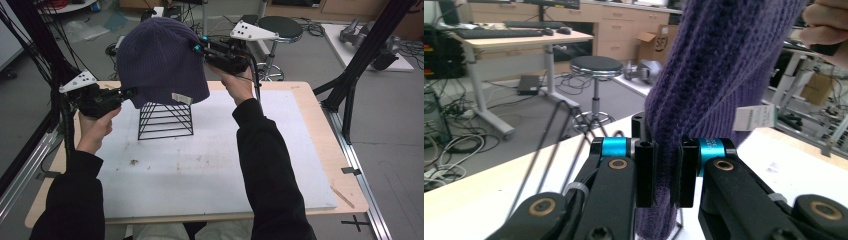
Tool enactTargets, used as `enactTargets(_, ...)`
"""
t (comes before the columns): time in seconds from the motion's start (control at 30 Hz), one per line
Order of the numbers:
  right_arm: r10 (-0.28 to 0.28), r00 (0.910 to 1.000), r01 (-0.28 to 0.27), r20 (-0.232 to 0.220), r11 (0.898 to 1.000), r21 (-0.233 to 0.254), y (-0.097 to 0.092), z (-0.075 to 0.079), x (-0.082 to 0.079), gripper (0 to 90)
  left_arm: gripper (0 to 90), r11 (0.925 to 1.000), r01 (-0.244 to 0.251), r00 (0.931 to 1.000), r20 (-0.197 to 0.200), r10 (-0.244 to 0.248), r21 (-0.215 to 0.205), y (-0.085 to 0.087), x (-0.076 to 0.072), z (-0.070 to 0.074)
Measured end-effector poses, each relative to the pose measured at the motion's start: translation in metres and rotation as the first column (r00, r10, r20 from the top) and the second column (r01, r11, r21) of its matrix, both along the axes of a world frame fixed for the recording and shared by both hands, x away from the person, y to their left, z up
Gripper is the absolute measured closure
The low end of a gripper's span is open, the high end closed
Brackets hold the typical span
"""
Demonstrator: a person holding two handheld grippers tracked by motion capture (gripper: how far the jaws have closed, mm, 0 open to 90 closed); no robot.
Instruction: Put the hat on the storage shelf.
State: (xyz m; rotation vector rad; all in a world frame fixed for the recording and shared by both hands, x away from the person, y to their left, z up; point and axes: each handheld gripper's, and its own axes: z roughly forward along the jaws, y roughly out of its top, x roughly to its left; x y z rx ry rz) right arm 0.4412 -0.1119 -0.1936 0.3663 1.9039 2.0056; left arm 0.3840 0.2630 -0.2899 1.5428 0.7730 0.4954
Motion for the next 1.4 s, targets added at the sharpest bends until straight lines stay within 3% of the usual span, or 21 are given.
enactTargets(0.13,0.004,0.9999,-0.004,0.011,1.0,0.012,0.009,0.003,0.001,80.2,83.3,0.9993,-0.038,0.9993,0.007,0.038,-0.004,0.009,0.003,0.007)
enactTargets(0.3,0.006,1.0,-0.006,0.0,1.0,-0.023,0.019,-0.001,0.005,79.9,83.2,0.9981,-0.058,0.9979,-0.027,0.059,0.017,0.018,0.006,0.005)
enactTargets(0.53,0.012,0.9995,-0.014,-0.028,0.997,-0.077,0.027,-0.015,0.01,79.6,83.0,0.9982,-0.059,0.9955,-0.074,0.059,0.013,0.022,0.007,-0.02)
enactTargets(0.63,0.017,0.9988,-0.021,-0.046,0.995,-0.094,0.028,-0.022,0.01,79.6,83.1,0.9991,-0.042,0.9948,-0.094,0.04,-0.012,0.021,0.005,-0.034)
enactTargets(0.77,0.016,0.9952,-0.029,-0.096,0.989,-0.144,0.032,-0.027,0.011,79.7,83.1,0.9991,-0.031,0.9909,-0.13,0.034,0.029,0.019,0.007,-0.045)
enactTargets(0.9,-0.002,0.9887,-0.031,-0.15,0.975,-0.218,0.04,-0.032,0.011,79.7,83.1,0.9985,-0.028,0.9855,-0.166,0.035,0.046,0.022,0.01,-0.049)
enactTargets(1.1,-0.025,0.9774,-0.033,-0.21,0.963,-0.267,0.045,-0.038,0.013,79.7,83.1,0.9969,-0.007,0.9774,-0.21,0.023,0.078,0.02,0.013,-0.056)
enactTargets(1.3,-0.1,0.9533,0.01,-0.285,0.954,-0.3,0.047,-0.048,0.021,79.9,83.0,0.9954,-0.012,0.9669,-0.253,0.036,0.095,0.022,0.016,-0.072)
enactTargets(1.4,-0.13,0.9388,0.019,-0.319,0.944,-0.329,0.05,-0.054,0.024,79.9,83.0,0.9941,-0.018,0.9619,-0.27,0.047,0.107,0.024,0.018,-0.078)
